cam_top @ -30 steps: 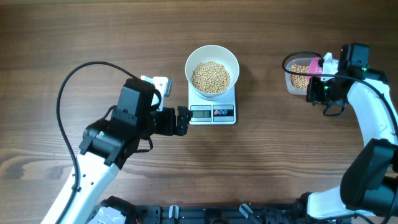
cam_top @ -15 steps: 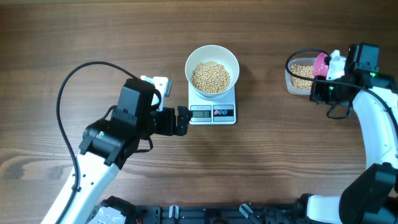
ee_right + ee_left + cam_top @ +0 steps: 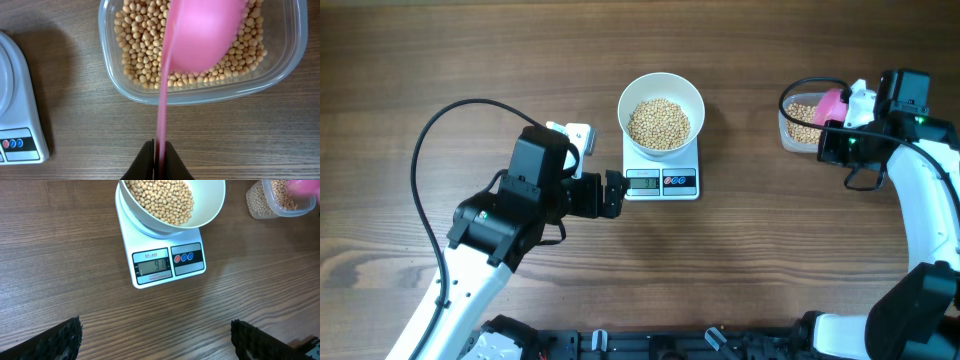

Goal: Scoop item into bowl and weigh 150g on scale
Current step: 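Drag the pink scoop through the soybeans with the right gripper to fill it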

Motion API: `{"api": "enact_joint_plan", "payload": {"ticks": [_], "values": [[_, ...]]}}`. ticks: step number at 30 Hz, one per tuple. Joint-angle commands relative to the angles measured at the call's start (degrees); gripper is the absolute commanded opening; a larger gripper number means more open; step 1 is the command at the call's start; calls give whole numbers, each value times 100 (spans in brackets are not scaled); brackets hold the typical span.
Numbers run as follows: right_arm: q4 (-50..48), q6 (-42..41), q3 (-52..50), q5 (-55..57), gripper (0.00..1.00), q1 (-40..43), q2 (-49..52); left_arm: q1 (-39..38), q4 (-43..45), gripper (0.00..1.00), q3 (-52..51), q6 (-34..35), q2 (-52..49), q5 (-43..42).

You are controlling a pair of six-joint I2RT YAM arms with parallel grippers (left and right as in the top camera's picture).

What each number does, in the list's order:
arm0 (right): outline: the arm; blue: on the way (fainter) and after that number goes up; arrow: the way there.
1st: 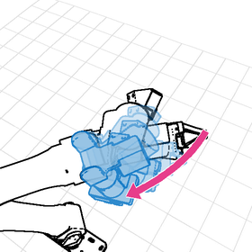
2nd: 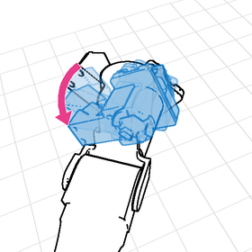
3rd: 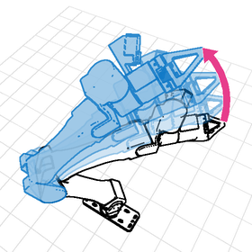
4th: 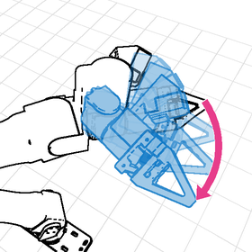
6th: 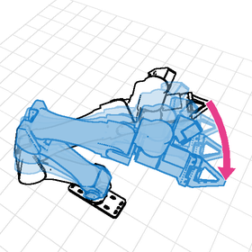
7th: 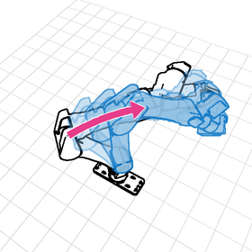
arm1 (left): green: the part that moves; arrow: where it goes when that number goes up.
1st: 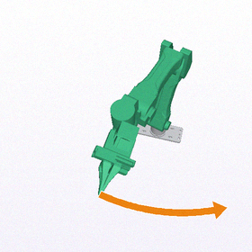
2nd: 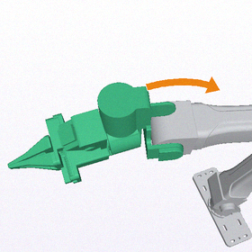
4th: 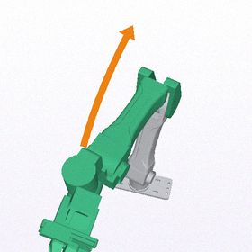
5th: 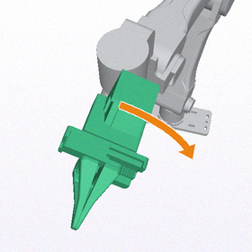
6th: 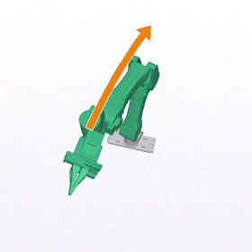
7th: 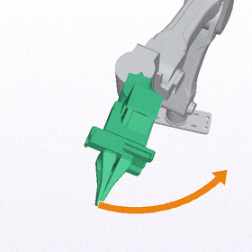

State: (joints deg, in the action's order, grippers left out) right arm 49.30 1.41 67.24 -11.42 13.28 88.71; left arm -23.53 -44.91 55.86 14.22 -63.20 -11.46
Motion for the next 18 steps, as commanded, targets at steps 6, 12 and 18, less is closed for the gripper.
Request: {"api": "enact_joint_plan", "payload": {"ticks": [6, 12, 18], "values": [[-22, -15, 153, -114, 4, 9, -81, -26, 13, 100, 17, -50, 20, -66], [-61, -57, 153, -111, 4, 9, -81, -26, 13, 100, 17, -50, 20, -63], [-59, -55, 153, -111, 10, 9, -81, -26, 13, 100, 17, -50, 20, -66]]}}
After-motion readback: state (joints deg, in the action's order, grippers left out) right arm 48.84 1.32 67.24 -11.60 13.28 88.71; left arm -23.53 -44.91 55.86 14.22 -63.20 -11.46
